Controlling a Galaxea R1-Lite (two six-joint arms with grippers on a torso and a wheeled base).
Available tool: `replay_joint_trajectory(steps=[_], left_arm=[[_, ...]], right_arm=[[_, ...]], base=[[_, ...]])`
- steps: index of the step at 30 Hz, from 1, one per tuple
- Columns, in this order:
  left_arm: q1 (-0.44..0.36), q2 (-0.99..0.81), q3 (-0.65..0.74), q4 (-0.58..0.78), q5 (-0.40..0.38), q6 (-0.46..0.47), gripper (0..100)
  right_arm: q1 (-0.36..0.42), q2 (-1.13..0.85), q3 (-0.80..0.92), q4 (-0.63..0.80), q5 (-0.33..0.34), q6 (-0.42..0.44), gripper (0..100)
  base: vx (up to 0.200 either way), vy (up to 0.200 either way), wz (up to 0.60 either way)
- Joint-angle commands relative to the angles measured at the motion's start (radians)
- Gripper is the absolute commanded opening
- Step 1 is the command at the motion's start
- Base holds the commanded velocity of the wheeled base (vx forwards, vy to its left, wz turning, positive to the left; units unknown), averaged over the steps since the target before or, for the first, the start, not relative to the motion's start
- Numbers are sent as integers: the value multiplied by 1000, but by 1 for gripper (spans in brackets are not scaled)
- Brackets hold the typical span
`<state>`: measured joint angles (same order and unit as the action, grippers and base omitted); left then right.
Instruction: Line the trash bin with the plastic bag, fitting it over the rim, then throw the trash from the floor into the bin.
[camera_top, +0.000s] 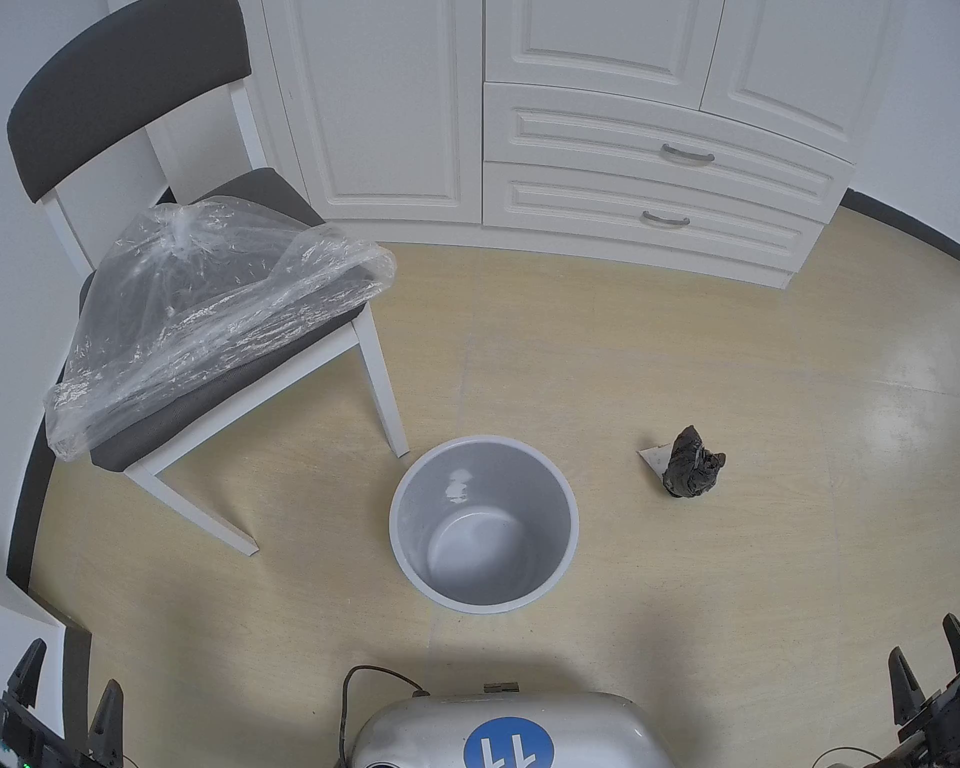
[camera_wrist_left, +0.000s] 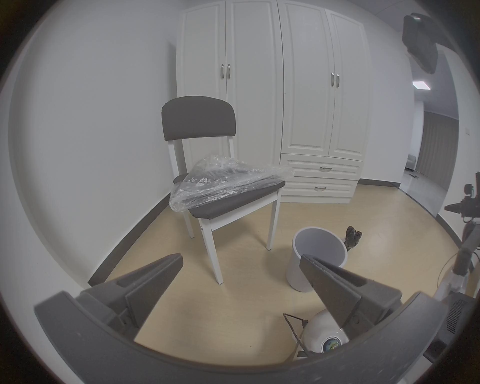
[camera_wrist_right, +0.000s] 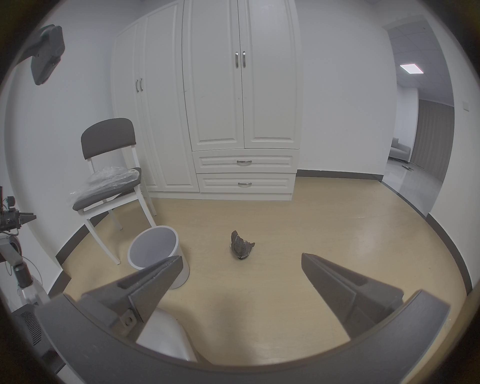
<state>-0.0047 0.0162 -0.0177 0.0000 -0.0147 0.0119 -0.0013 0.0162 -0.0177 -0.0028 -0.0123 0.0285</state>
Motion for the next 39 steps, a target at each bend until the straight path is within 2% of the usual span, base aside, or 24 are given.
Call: replay_joint_trajectory(steps=[1, 7, 13, 20, 24, 28, 33, 35, 37, 39], left_arm=[[0, -16, 18, 0, 2, -6, 100], [2, -16, 18, 0, -1, 2, 100], [2, -16, 16, -2, 5, -38, 100], [2, -16, 16, -3, 22, -43, 100], [3, -16, 18, -2, 16, 0, 100], [3, -16, 18, -3, -25, 39, 100], [3, -16, 18, -5, -22, 36, 100], [3, -16, 16, 0, -16, 3, 100], [3, -16, 16, -5, 28, -70, 100], [3, -16, 16, -5, 39, -69, 100]], right_arm=[[0, -16, 18, -2, 0, 1, 100], [0, -16, 18, 0, -1, 1, 100], [0, -16, 18, 0, -1, 1, 100], [-2, -16, 18, 1, -6, -2, 100], [-2, -16, 18, 3, 15, -73, 100], [-2, -16, 18, 3, 18, -78, 100], [-3, -16, 18, 0, 22, -67, 100], [0, -16, 18, 0, 23, -29, 100], [0, -16, 18, 0, 15, 10, 100], [0, -16, 18, -2, 11, 7, 100]], base=[[0, 0, 0], [0, 0, 0], [0, 0, 0], [0, 0, 0], [0, 0, 0], [0, 0, 0], [0, 0, 0], [0, 0, 0], [0, 0, 0], [0, 0, 0]])
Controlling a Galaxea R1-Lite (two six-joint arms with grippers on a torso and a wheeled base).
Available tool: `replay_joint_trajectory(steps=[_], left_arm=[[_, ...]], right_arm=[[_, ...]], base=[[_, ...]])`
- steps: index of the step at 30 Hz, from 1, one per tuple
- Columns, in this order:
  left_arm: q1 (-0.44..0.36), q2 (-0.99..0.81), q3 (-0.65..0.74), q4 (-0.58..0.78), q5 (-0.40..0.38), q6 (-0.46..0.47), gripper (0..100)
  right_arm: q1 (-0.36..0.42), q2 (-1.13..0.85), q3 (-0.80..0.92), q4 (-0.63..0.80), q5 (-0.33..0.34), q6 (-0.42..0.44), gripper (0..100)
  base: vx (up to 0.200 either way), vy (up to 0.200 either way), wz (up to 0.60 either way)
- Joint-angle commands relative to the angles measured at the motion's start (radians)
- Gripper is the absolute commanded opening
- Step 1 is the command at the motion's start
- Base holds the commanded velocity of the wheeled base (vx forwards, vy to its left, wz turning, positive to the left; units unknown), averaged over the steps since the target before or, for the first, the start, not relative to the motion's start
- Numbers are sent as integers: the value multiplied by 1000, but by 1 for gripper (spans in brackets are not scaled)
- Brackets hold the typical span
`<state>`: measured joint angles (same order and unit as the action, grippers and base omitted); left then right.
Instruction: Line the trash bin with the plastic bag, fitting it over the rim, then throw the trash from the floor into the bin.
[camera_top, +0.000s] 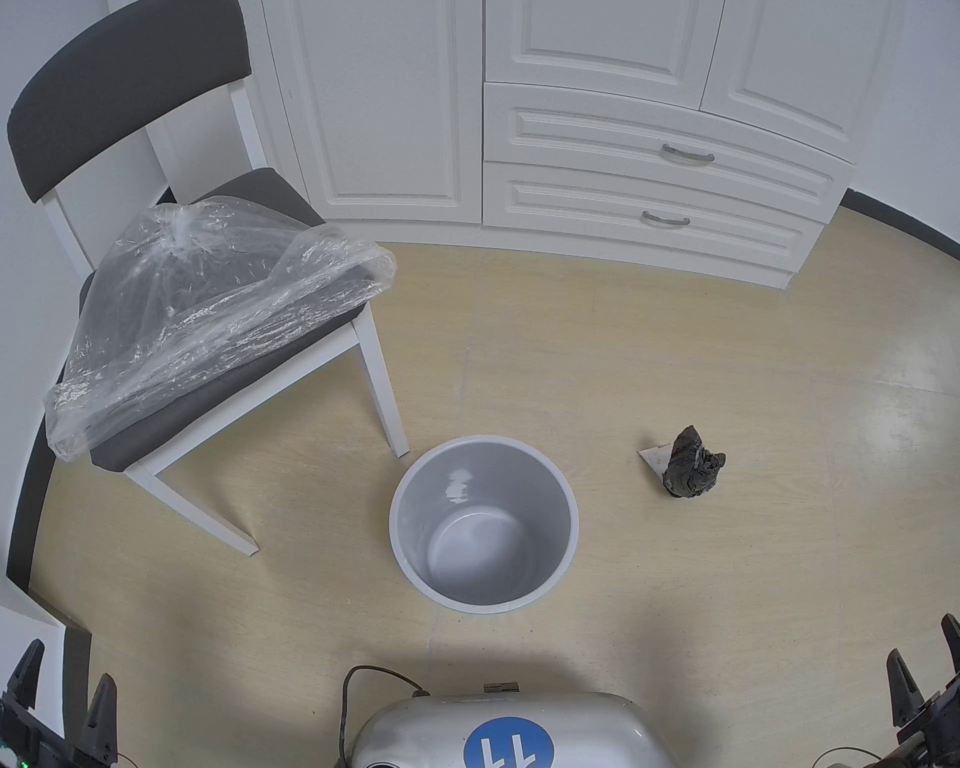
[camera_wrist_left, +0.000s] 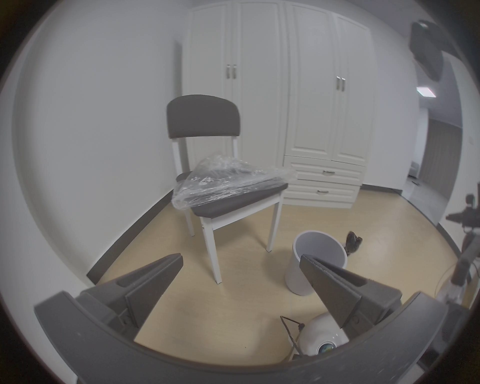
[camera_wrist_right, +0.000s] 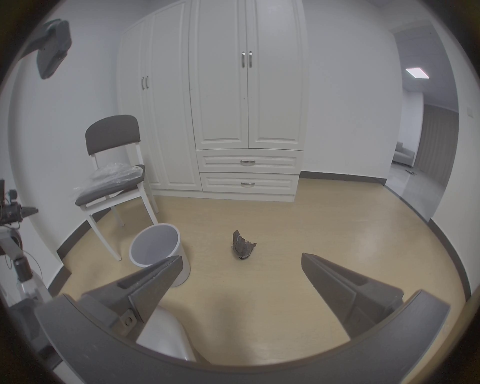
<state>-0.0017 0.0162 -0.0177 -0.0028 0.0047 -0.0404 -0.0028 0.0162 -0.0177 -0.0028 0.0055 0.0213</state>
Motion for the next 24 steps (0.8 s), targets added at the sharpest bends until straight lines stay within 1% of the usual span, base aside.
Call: replay_joint_trajectory(steps=[1, 4, 5, 6, 7, 8, 9, 11, 15, 16, 17, 19, 20, 21, 23, 24], left_arm=[[0, -16, 16, -2, 20, -15, 100], [0, -16, 18, -5, 23, -3, 100], [0, -16, 18, -10, 21, 22, 100], [0, -16, 10, -42, 23, 51, 100], [0, -16, -7, -82, 23, 53, 100], [0, -16, -7, -82, 23, 53, 100], [-4, -2, -88, -151, 11, 30, 100], [-11, 16, -127, -138, 11, 19, 100], [-17, 70, -185, -42, 15, 22, 100], [-17, 77, -188, -39, 15, 24, 100], [-14, 139, -217, -36, 21, 36, 100], [-11, 182, -242, -34, 29, 45, 100], [-4, 248, -277, -34, 49, 68, 100], [-1, 315, -304, -34, 77, 102, 100], [-1, 315, -304, -34, 77, 102, 100], [0, 435, -334, -37, 152, 166, 100]], right_arm=[[1, -16, 18, -2, -7, 12, 100], [1, -16, 18, -2, -4, 5, 100], [1, -16, 18, -3, -2, -15, 100], [1, -16, 7, -23, 2, -21, 100], [1, -16, -24, -62, 7, -14, 100], [1, -16, -24, -62, 7, -14, 100], [10, 10, -120, -126, 42, 8, 100], [12, 31, -153, -118, 53, 9, 100], [12, 120, -157, -118, 63, 8, 100], [12, 130, -159, -123, 63, 9, 100], [10, 186, -196, -137, 63, 31, 100], [10, 222, -231, -152, 60, 52, 100], [7, 281, -281, -177, 59, 86, 100], [-3, 347, -327, -198, 57, 97, 100], [-3, 347, -327, -198, 57, 97, 100], [-25, 478, -423, -246, 53, 103, 100]], base=[[0, 0, 0], [0, 0, 0], [0, 0, 0], [0, 0, 0], [0, 0, 0], [0, 0, 0], [0, 0, 0], [0, 0, 0], [0, 0, 0], [0, 0, 0], [0, 0, 0], [0, 0, 0], [0, 0, 0], [0, 0, 0], [0, 0, 0], [0, 0, 0]])
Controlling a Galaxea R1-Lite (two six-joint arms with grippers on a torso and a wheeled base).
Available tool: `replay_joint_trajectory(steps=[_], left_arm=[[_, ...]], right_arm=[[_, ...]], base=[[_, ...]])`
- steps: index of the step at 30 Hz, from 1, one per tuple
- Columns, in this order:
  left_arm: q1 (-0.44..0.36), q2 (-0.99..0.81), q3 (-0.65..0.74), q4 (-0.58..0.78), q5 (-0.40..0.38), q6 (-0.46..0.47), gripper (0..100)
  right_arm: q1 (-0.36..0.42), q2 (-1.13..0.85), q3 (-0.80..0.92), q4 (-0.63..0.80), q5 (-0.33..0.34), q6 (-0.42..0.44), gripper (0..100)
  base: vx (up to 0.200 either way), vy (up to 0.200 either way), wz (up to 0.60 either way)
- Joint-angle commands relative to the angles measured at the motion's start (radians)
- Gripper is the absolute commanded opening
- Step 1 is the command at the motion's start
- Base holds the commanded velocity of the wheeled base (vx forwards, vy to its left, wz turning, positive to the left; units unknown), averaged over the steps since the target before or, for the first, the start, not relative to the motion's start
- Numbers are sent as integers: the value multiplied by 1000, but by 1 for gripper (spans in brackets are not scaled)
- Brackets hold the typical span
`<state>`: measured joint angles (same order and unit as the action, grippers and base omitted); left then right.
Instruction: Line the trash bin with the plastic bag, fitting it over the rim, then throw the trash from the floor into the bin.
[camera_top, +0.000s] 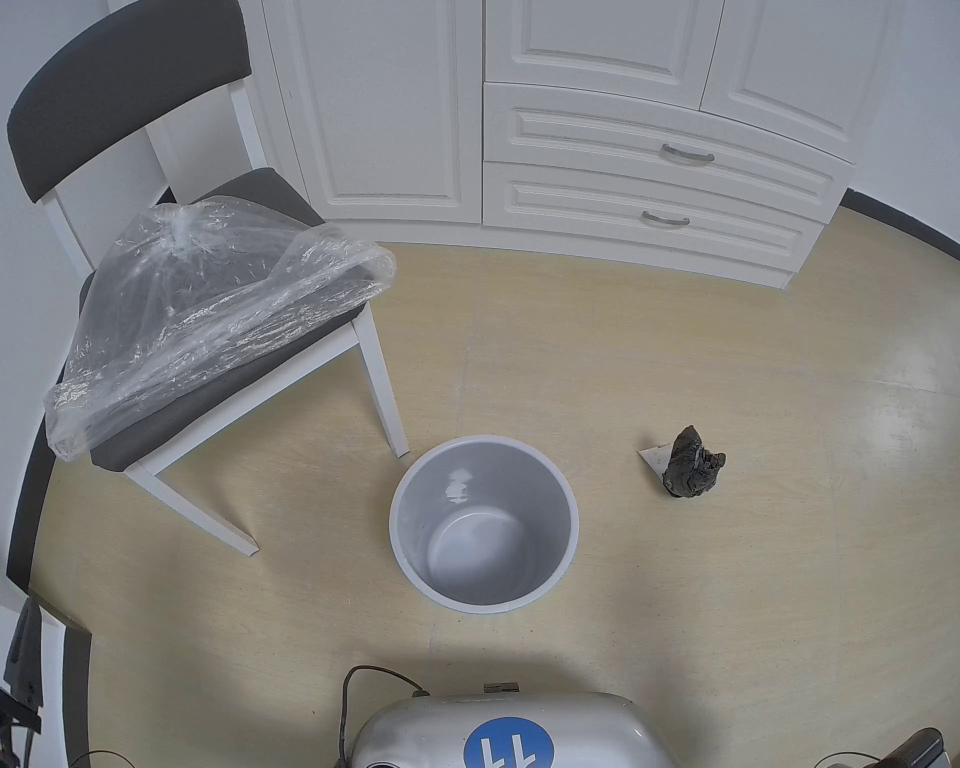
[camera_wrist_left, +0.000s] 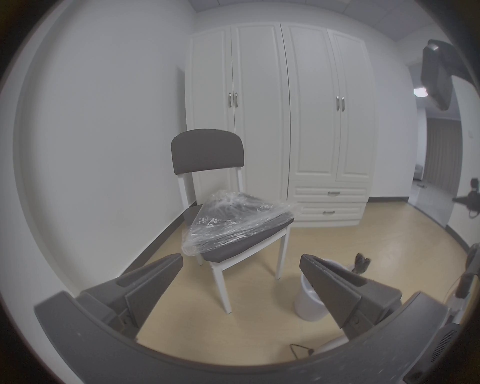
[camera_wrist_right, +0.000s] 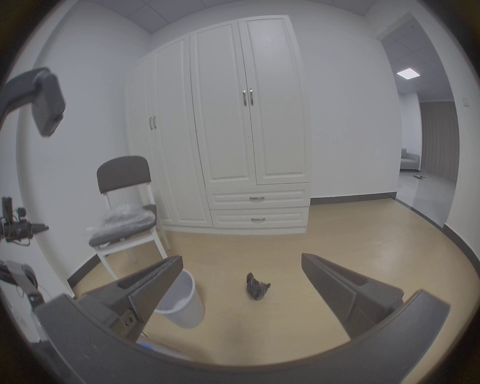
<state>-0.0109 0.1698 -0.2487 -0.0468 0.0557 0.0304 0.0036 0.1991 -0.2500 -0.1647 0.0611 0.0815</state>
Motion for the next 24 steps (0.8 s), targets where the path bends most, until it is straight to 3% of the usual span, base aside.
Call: replay_joint_trajectory(steps=[1, 4, 7, 14, 17, 20, 23, 24], left_arm=[[9, 306, -107, 5, 128, 109, 100], [9, 330, -109, 5, 165, 138, 100], [11, 336, -107, 18, 187, 200, 100], [74, 428, -110, 12, 228, 344, 100], [115, 504, -113, 8, 227, 381, 100], [146, 659, -126, -27, 220, 401, 100], [180, 832, -136, -162, 219, 402, 100], [180, 832, -136, -162, 219, 402, 100]], right_arm=[[-37, 339, -222, -98, -6, 43, 100], [-53, 430, -295, -113, -30, 43, 100], [-51, 537, -376, -116, -99, 43, 100], [-31, 600, -402, -157, -125, 93, 100], [-4, 635, -428, -185, -144, 98, 100], [38, 669, -442, -188, -201, 104, 100], [151, 718, -443, -208, -311, 110, 100], [151, 718, -443, -208, -311, 110, 100]], base=[[0, 0, 0], [0, 0, 0], [0, 0, 0], [0, 0, 0], [0, 0, 0], [0, 0, 0], [0, 0, 0], [0, 0, 0]])
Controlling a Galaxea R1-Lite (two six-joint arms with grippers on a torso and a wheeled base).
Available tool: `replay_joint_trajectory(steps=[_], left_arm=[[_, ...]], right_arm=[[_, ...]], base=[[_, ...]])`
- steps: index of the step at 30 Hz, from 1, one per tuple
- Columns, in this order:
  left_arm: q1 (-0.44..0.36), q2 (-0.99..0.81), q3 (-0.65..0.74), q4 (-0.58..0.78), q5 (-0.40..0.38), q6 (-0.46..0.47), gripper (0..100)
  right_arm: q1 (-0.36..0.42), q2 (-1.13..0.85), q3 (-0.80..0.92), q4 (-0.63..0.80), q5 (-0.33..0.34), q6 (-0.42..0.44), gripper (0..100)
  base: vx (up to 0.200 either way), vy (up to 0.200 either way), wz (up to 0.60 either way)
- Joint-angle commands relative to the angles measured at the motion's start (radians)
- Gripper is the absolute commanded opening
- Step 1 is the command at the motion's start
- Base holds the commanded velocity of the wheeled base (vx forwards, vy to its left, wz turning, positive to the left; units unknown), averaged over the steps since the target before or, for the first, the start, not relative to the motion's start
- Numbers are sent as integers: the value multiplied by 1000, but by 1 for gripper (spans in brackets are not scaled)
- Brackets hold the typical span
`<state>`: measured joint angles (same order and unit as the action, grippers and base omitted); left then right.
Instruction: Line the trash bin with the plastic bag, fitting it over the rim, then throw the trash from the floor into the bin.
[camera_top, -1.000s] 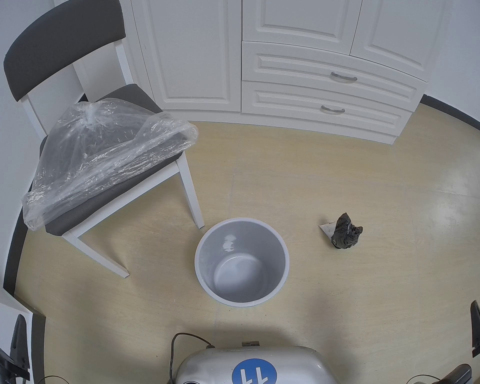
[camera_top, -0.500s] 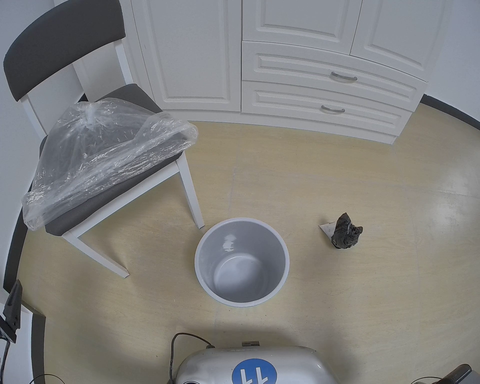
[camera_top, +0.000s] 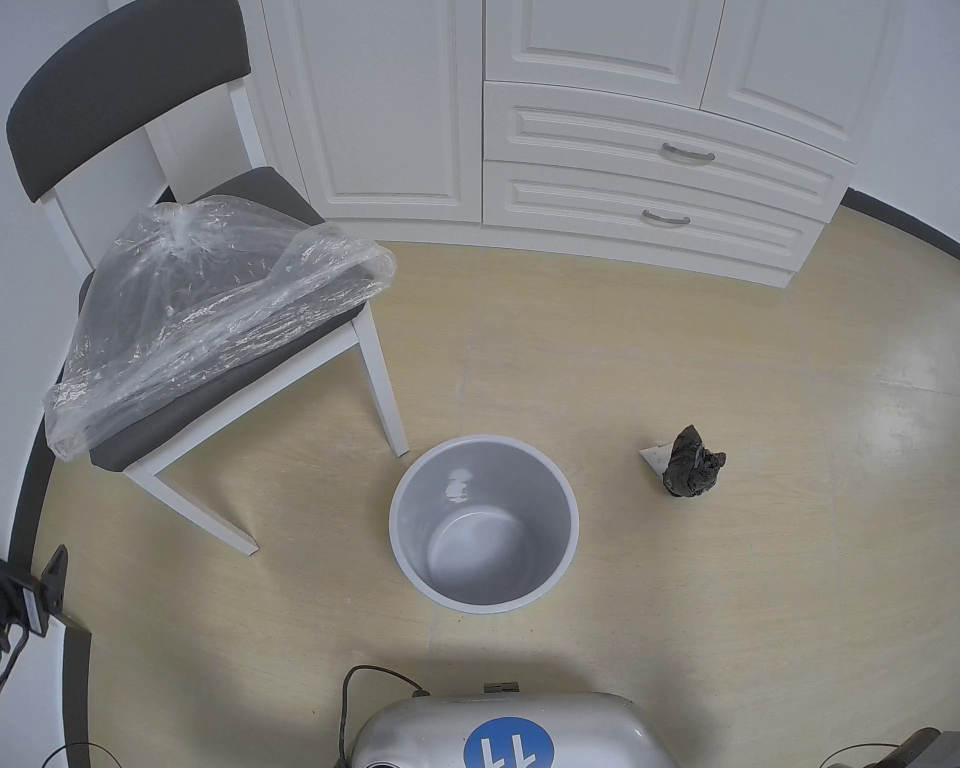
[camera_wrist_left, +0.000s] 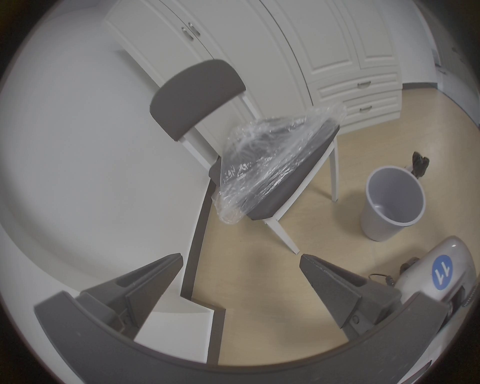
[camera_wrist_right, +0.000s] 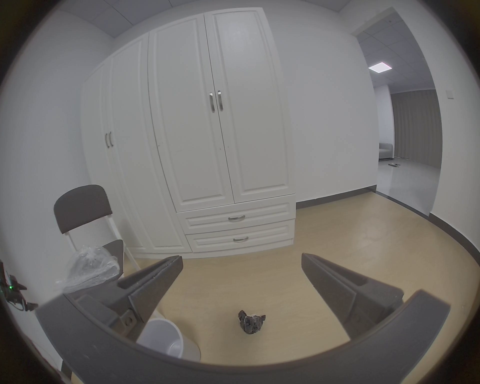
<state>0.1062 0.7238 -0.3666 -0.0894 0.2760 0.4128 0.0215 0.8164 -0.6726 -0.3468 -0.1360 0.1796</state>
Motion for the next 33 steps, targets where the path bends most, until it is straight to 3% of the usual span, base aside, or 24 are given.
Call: replay_joint_trajectory(steps=[1, 3, 6, 12, 16, 21, 33], left_arm=[[87, 351, -20, -202, -3, 24, 100], [119, 445, -26, -302, -12, 26, 100], [190, 554, -45, -414, -44, 46, 100], [339, 712, -22, -625, -314, 98, 100], [405, 724, -23, -675, -425, 98, 100], [429, 714, -29, -688, -443, 93, 100], [463, 712, -40, -737, -445, 86, 100]], right_arm=[[183, 119, -12, -26, -182, 11, 100], [209, 135, 4, -27, -226, 12, 100], [215, 150, 28, -27, -237, 15, 100], [258, 144, 79, -80, -260, 1, 100], [290, 144, 80, -98, -310, -14, 100], [331, 150, 88, -100, -323, -14, 100], [333, 152, 91, -100, -321, -14, 100]], base=[[0, 0, 0], [0, 0, 0], [0, 0, 0], [0, 0, 0], [0, 0, 0], [0, 0, 0], [0, 0, 0]])
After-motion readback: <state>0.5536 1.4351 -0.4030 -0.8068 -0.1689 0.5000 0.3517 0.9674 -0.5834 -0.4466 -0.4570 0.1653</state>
